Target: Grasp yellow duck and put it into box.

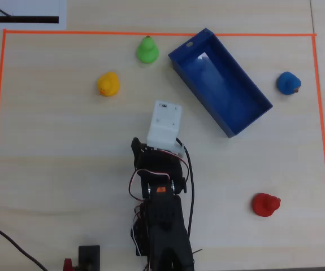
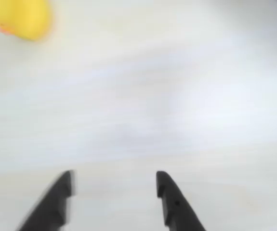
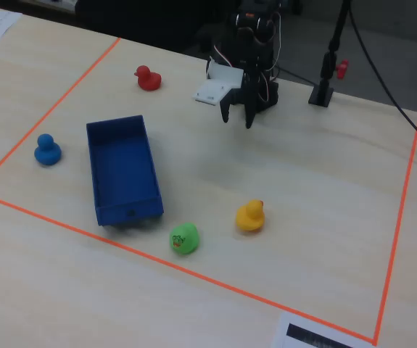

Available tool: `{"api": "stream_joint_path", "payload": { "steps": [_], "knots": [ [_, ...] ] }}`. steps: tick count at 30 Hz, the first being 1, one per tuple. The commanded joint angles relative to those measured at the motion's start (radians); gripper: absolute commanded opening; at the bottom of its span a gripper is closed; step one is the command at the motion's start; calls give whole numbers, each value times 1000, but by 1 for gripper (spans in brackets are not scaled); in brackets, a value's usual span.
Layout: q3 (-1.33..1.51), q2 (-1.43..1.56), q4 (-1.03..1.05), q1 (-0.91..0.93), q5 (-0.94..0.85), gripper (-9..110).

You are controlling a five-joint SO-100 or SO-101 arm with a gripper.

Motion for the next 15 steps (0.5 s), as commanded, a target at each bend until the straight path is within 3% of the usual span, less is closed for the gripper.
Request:
{"api": "stream_joint_path", "payload": {
  "steps": [1, 5, 15],
  "knots": [
    [-170, -261, -40, -63, 126, 37],
    [-265, -449, -114, -120, 247, 48],
    [-491, -856, -250, -175, 370, 52]
  ]
}}
